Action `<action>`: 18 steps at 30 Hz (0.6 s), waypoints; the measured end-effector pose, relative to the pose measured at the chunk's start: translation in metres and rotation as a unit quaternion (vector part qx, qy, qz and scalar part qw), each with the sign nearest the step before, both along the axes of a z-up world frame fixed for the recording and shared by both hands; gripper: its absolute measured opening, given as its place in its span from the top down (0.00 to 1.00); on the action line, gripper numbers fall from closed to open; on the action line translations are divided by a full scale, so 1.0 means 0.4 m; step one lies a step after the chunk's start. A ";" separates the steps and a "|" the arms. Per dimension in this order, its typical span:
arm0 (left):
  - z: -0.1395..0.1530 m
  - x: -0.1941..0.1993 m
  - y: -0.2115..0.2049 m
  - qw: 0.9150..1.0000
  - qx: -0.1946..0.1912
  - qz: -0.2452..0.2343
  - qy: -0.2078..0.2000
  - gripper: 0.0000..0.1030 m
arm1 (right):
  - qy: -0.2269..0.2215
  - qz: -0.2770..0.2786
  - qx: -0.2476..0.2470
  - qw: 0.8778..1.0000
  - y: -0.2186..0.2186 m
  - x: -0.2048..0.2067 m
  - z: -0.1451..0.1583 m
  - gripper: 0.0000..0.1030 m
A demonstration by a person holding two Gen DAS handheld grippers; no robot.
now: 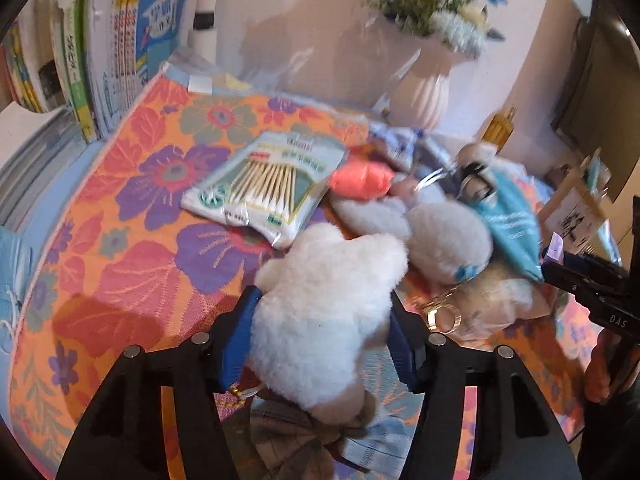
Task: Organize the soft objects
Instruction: 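Grasp the white fluffy plush with the left tool while the right tool grasps the lavender packet, then carry the white plush and lavender packet in both tools toward the glass bowl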
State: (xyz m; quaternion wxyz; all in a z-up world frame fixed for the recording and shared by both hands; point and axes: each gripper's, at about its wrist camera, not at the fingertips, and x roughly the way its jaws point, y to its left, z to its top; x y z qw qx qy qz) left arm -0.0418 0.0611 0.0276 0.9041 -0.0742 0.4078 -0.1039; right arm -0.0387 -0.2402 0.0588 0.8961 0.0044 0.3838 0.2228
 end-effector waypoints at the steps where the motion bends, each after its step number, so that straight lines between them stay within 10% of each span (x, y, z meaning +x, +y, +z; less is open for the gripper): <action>1: 0.011 -0.007 0.000 1.000 -0.007 -0.002 -0.007 0.45 | -0.003 -0.006 0.015 1.000 -0.008 -0.008 0.015 0.58; 12: 0.111 -0.091 -0.036 0.997 -0.037 -0.045 -0.051 0.45 | -0.010 -0.032 0.068 0.997 -0.030 -0.180 0.129 0.59; 18: 0.105 -0.093 -0.093 0.996 -0.040 -0.064 -0.047 0.45 | 0.109 -0.030 0.028 0.993 0.005 -0.146 0.012 0.59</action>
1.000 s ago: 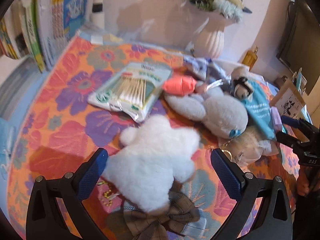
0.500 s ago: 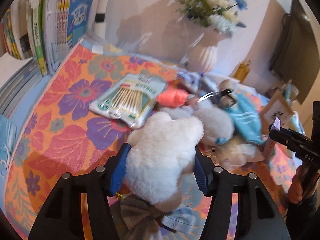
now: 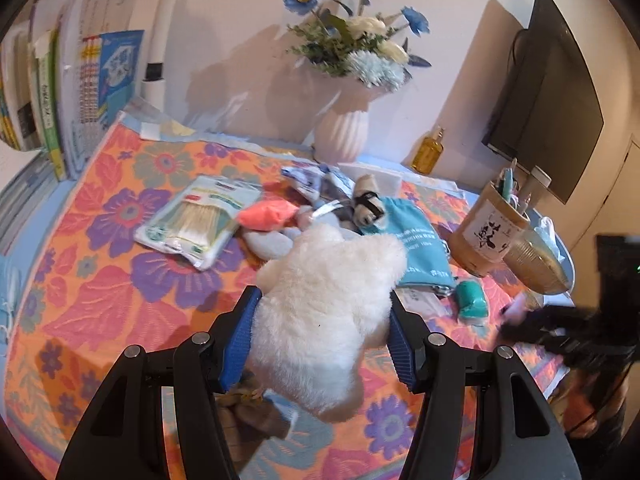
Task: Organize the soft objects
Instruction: 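Carry the white plush and lavender packet in both tools toward the glass bowl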
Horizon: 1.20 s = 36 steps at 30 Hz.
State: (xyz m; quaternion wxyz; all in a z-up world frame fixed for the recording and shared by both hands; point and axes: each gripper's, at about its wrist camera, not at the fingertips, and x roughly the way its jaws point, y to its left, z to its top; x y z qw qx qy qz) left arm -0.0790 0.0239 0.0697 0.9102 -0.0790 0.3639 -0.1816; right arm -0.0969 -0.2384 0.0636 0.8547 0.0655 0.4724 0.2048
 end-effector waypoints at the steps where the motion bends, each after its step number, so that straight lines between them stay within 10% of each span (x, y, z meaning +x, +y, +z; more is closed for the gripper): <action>1: -0.006 0.001 -0.009 1.000 0.003 -0.003 0.004 0.45 | 0.010 -0.001 -0.004 1.000 0.007 0.004 -0.024 0.59; 13: 0.042 -0.018 -0.090 1.000 0.008 -0.019 0.009 0.45 | 0.022 -0.058 -0.009 0.998 0.032 -0.032 -0.107 0.21; 17: 0.085 -0.044 -0.142 0.999 0.028 -0.024 -0.008 0.45 | -0.005 -0.081 -0.062 0.995 0.054 -0.036 -0.101 0.64; 21: 0.159 -0.062 -0.215 0.997 0.053 -0.035 -0.042 0.45 | -0.047 -0.117 -0.031 0.991 -0.020 -0.070 -0.016 0.64; 28: 0.304 -0.049 -0.465 0.985 0.043 -0.124 -0.109 0.45 | -0.146 -0.274 0.001 0.950 -0.326 -0.138 0.223 0.64; 36: 0.279 0.037 -0.820 0.969 0.047 -0.225 -0.090 0.45 | -0.101 -0.426 0.015 0.899 -0.631 -0.113 0.222 0.64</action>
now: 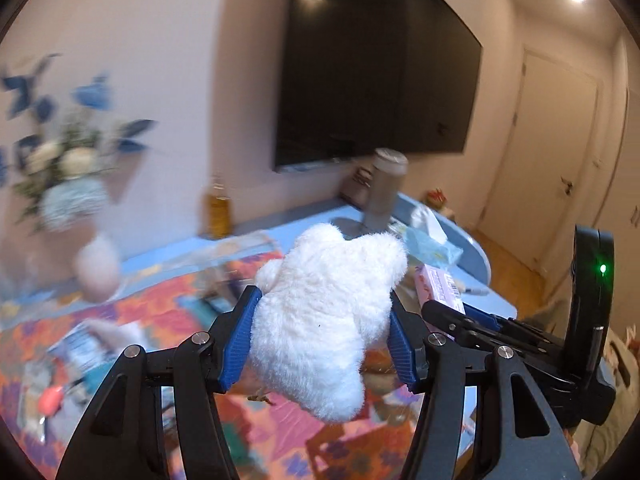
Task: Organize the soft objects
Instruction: 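Carry the white plush and lavender packet in both tools toward the glass bowl, then open both tools to drop the plush and packet into the glass bowl, then move both tools back over the tablecloth toward the remaining items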
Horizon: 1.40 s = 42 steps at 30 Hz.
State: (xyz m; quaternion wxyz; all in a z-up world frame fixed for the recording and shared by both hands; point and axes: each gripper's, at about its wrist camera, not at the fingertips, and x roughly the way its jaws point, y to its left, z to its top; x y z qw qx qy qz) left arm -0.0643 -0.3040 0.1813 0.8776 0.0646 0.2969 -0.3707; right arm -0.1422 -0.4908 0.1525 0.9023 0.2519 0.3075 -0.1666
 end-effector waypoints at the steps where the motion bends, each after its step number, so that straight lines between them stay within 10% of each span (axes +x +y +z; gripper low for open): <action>1: -0.016 0.008 -0.034 1.000 0.005 -0.010 0.004 0.45 | 0.006 -0.009 0.008 1.000 -0.018 0.000 -0.013 0.64; 7: -0.107 0.009 -0.169 0.998 0.041 -0.057 0.001 0.36 | 0.026 -0.019 0.099 0.995 -0.117 0.014 -0.115 0.58; 10: -0.123 0.021 -0.170 0.998 0.037 -0.054 0.015 0.21 | 0.029 -0.047 0.099 0.994 -0.133 -0.005 -0.127 0.32; 24: 0.007 -0.050 0.240 0.998 -0.001 0.061 -0.023 0.19 | -0.017 0.063 0.039 0.997 0.116 -0.041 -0.004 0.21; 32: 0.031 -0.152 0.671 0.967 -0.026 0.253 0.011 0.18 | 0.002 0.186 -0.001 0.983 0.377 0.013 -0.004 0.21; 35: 0.029 -0.173 0.802 0.954 -0.023 0.299 0.008 0.01 | 0.021 0.219 -0.023 0.975 0.488 0.040 -0.037 0.21; 42: -0.200 -0.123 0.958 0.931 0.030 0.357 0.064 0.01 | 0.064 0.264 -0.089 0.958 0.644 0.079 -0.163 0.21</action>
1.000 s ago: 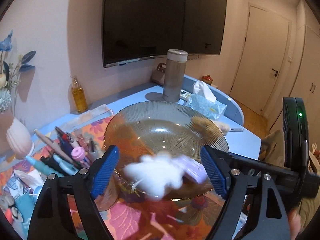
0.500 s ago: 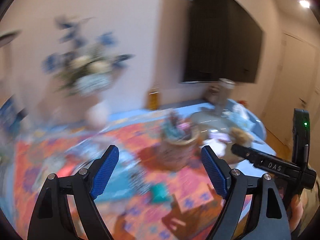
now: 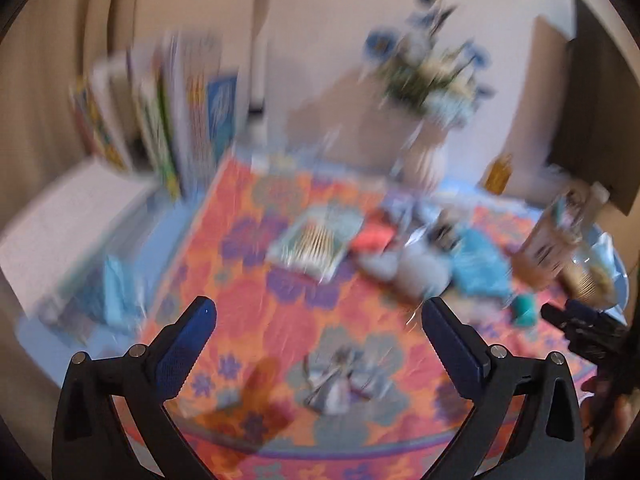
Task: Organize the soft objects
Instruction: 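Move both tools back over the tablecloth toward the remaining items, then grasp the blue plaid fabric bow with the left tool while the right tool grasps the teal bag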
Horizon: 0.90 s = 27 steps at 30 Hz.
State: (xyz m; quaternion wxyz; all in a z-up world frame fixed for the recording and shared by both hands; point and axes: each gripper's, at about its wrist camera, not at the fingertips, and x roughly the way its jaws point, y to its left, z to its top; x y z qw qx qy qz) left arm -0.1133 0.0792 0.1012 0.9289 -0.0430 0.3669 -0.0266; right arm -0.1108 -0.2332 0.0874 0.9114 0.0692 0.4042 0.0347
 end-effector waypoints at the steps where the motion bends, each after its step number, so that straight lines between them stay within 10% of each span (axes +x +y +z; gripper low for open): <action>1: -0.040 0.011 0.008 1.000 -0.015 -0.004 0.019 0.01 | 0.009 0.005 -0.004 1.000 0.013 0.004 -0.023 0.21; 7: -0.197 0.038 -0.041 0.996 -0.041 -0.041 0.072 0.01 | 0.025 0.003 -0.027 0.999 0.008 -0.014 -0.100 0.21; 16: -0.231 0.046 -0.072 0.996 -0.027 -0.045 0.074 0.02 | 0.035 -0.065 0.017 0.997 -0.104 0.001 -0.119 0.17; 27: -0.238 0.044 -0.088 0.997 0.002 -0.036 0.069 0.61 | 0.080 -0.091 -0.025 0.992 -0.083 0.106 -0.176 0.23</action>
